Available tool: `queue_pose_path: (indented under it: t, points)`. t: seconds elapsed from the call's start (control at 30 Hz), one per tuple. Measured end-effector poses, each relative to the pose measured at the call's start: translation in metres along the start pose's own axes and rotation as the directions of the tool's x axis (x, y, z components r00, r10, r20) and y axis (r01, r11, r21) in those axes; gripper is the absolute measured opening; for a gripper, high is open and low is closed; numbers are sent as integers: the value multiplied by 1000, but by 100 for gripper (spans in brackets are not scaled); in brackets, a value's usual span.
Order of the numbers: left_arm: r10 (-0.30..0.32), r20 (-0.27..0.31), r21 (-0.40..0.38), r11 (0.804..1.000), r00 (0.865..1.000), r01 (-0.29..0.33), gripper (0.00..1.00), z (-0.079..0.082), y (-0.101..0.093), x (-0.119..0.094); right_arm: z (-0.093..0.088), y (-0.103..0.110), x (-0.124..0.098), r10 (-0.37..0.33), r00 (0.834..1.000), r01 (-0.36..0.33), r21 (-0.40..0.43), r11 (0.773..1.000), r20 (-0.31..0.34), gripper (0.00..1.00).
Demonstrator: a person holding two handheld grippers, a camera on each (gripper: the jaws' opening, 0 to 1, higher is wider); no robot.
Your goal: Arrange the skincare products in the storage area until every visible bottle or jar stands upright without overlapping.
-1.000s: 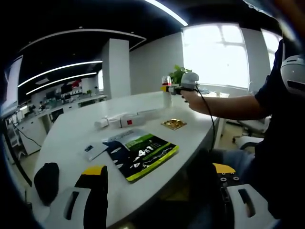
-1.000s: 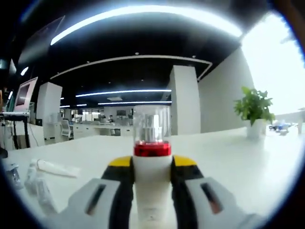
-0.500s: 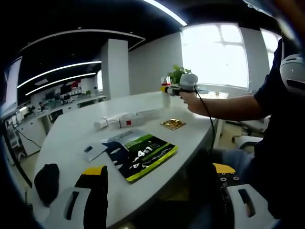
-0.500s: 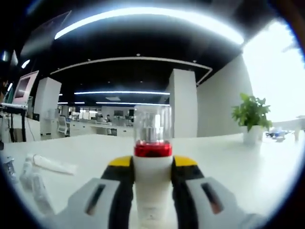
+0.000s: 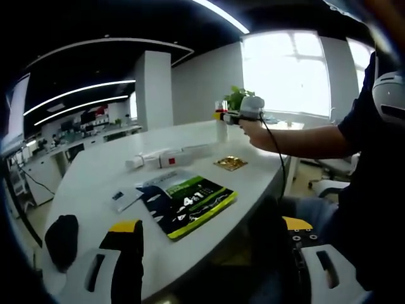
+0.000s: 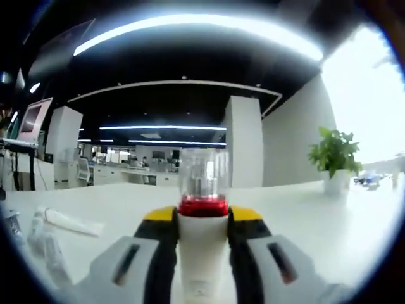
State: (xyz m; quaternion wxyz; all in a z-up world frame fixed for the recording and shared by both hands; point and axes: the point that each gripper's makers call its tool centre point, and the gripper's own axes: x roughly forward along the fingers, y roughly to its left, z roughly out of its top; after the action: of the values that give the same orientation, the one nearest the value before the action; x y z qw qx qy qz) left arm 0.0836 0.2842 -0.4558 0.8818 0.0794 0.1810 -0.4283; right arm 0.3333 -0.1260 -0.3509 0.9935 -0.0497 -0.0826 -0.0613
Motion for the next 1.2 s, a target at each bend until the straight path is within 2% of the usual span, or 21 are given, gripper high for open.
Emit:
queue_pose_path:
  t: [0.1,0.3,0.57,0.7,0.93,1.2]
  points:
    - [-2,5,-1,1000,1000,2,89,1,-1,1,6,-1,0,-4,1000,4,-2,1000,14,30]
    - [-4,6,0,1000,1000,4,89,2,-3,1,6,-1,0,-8,1000,8,-27,1000,6,31]
    - [3,9,-3,1000,1000,-3,89,1,-1,-2,3,-3,4,-19,1000,19,-29,999,-4,40]
    - [2,9,-6,1000,1000,-2,89,-1,-2,-1,-1,-3,3,-27,999,27,-15,1000,-17,50]
    - [4,4,-11,1000,1000,-4,89,-4,-1,-1,-6,-6,2,-33,999,33,-1,999,-31,54]
    - [5,5,-12,1000,1000,-5,89,-4,1,1,2,2,-1,-20,1000,20,8,1000,-15,64]
